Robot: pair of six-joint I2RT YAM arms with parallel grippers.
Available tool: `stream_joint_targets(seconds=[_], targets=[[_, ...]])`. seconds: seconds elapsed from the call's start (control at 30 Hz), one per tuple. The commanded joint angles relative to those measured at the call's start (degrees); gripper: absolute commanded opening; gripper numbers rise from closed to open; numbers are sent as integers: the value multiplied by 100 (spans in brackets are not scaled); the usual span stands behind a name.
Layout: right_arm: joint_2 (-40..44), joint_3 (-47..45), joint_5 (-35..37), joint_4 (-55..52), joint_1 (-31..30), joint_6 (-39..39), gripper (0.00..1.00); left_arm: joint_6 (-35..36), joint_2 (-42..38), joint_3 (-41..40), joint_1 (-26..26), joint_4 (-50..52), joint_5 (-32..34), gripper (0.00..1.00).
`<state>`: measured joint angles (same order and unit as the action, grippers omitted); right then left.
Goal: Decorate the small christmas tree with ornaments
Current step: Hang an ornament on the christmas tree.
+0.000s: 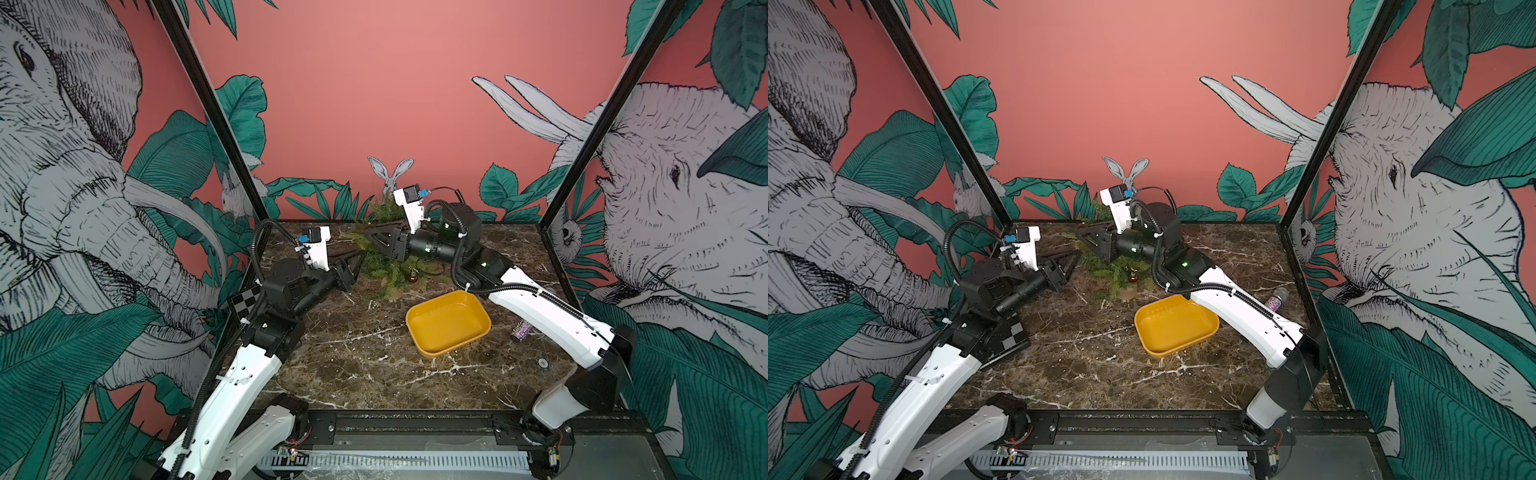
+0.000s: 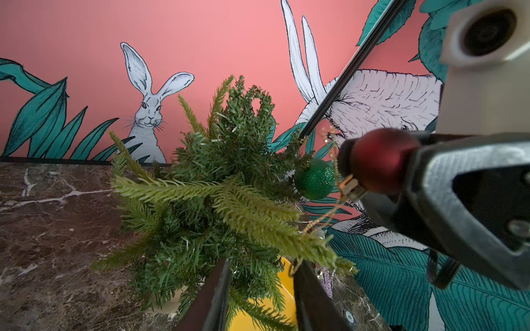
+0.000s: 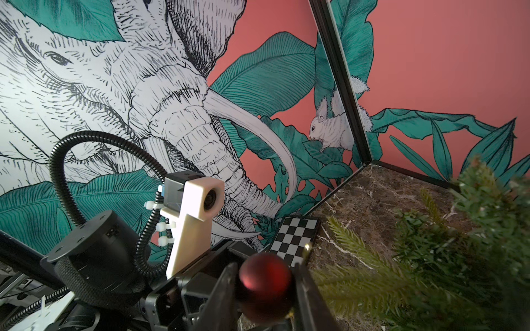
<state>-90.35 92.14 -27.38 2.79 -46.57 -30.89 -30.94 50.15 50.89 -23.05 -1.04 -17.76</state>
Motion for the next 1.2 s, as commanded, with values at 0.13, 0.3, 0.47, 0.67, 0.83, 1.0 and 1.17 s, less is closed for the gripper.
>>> stream_joint_targets(seconds=[0.13,0.3,0.47,0.67,0.83,1.0,1.17], targets=[[311,-287,70,560,42,-143,29,48,-16,106,36,-43,71,39],[367,-499,35,759,49,-295,30,51,56,147,31,-113,72,40],[455,-758,9,943,46,-425,31,84,118,217,32,-125,96,40],[551,-1008,-5,1109,51,-523,32,131,139,263,36,-127,139,40],[683,-1217,37,1165,49,-543,41,179,154,298,37,-79,183,40],[865,-1413,90,1224,48,-543,46,262,135,338,36,7,245,40],[1059,-1509,147,1166,44,-484,47,316,49,333,37,139,298,40]])
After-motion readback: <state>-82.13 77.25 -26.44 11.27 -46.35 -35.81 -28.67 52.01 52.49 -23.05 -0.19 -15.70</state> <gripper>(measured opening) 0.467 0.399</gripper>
